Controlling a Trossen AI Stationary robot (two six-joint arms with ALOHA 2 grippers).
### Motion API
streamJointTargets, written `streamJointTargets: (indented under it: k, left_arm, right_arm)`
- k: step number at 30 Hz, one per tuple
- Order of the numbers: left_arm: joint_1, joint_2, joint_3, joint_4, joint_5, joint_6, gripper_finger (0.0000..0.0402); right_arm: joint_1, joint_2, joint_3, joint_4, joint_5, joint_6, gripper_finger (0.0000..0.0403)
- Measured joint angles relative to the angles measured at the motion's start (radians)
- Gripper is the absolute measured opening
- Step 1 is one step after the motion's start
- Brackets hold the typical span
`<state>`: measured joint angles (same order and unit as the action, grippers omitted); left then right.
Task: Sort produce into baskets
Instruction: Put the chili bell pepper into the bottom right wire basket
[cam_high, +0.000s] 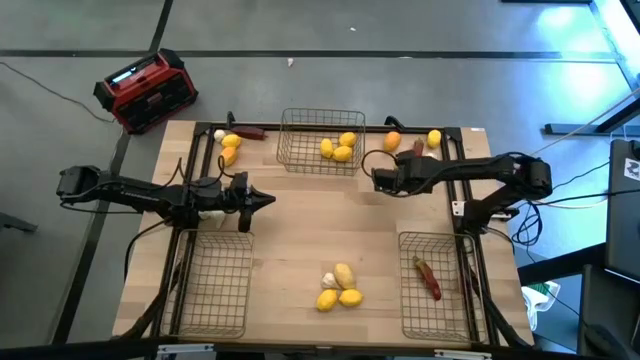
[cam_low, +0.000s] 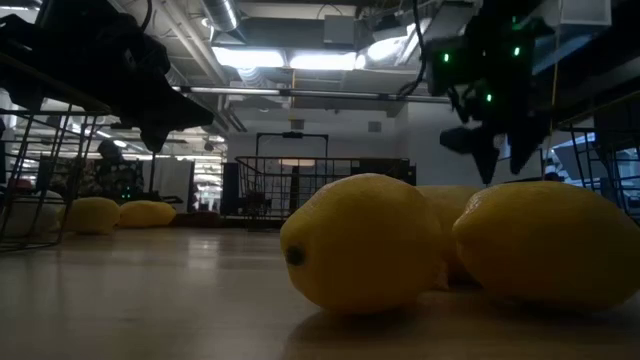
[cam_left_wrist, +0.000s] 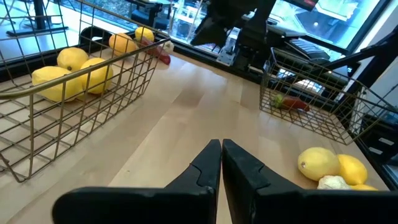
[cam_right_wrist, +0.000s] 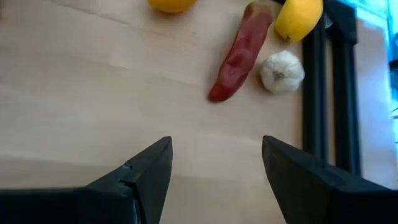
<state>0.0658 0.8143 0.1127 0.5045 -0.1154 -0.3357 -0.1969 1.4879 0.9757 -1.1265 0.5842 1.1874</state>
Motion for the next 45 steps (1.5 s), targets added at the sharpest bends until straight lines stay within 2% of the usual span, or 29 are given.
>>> streamJointTargets:
  k: [11,20,29,45]
  left_arm:
    - [0.0,0.0,0.0,0.0,-0.003,0.002,0.0013]
    - [0.0,0.0,0.0,0.0,-0.004,0.006,0.0013]
    - [0.0,0.0,0.0,0.0,-0.019,0.025,0.0013]
    - [0.0,0.0,0.0,-0.002,-0.027,0.059,0.0013]
  right_arm:
    - [-0.162,0.0,-0.226,0.338,0.031,-0.069,0.0246]
    - [-0.267,0.0,-0.314,0.597,0.055,-0.176,0.0246]
    - [-0.343,0.037,-0.317,0.641,0.069,-0.209,0.0246]
    - [-0.36,0.169,-0.314,0.727,0.143,-0.225,0.0245]
